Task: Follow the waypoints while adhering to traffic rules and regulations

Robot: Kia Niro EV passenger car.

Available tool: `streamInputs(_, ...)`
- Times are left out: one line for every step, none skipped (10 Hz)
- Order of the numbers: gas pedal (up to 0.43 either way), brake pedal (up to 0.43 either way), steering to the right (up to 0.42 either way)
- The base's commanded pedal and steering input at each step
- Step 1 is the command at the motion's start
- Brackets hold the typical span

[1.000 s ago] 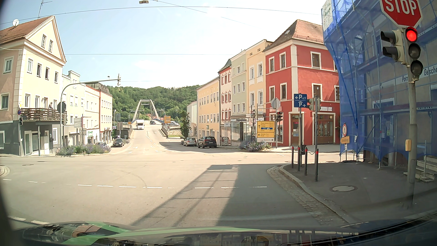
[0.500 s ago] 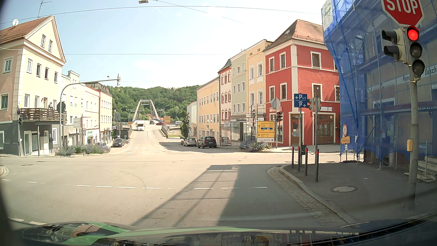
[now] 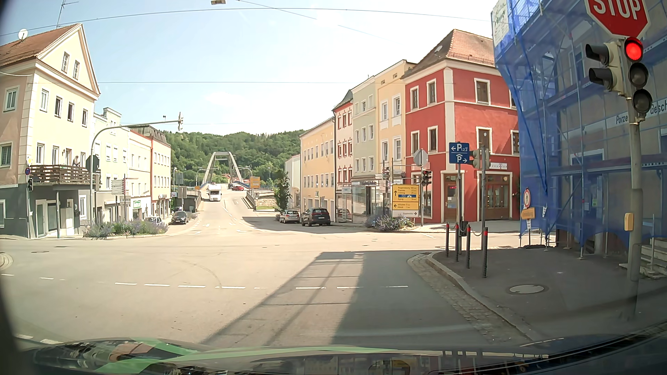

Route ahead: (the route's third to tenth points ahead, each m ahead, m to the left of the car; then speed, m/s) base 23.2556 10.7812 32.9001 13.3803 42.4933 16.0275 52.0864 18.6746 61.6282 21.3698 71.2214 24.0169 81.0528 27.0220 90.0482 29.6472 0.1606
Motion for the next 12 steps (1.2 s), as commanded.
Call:
streamInputs(0.0, 0.11, 0.018)
streamInputs(0.0, 0.11, 0.019)
streamInputs(0.0, 0.11, 0.018)
streamInputs(0.0, 0.116, 0.019)
streamInputs(0.0, 0.128, 0.018)
streamInputs(0.0, 0.128, 0.018)
streamInputs(0.0, 0.134, 0.019)
streamInputs(0.0, 0.134, 0.018)
streamInputs(0.0, 0.134, 0.019)
streamInputs(0.0, 0.14, 0.019)
streamInputs(0.0, 0.146, 0.018)
streamInputs(0.0, 0.152, 0.019)
